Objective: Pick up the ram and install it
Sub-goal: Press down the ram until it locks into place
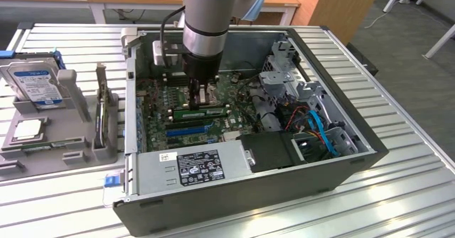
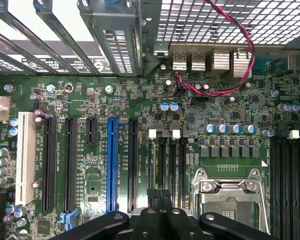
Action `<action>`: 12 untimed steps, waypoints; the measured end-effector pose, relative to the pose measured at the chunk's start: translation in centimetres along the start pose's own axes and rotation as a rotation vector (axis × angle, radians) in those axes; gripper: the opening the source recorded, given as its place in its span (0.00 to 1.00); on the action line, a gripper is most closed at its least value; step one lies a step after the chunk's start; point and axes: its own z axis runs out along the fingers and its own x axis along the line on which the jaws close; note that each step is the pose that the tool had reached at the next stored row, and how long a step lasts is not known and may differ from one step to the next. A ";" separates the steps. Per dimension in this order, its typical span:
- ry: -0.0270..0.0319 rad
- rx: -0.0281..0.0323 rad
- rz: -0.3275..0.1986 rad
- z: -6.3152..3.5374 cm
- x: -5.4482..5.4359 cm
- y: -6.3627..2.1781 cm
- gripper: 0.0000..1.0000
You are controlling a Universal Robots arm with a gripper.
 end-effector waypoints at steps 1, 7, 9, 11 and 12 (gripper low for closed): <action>0.0000 0.0000 0.000 0.00 0.0 0.00 0.10; 0.0000 0.0000 0.000 0.10 0.0 -0.01 0.10; 0.0002 -0.0001 0.000 0.13 0.0 -0.01 0.10; 0.0002 -0.0001 0.000 0.13 0.0 -0.01 0.10; 0.0001 0.0000 0.000 0.14 0.0 -0.01 0.10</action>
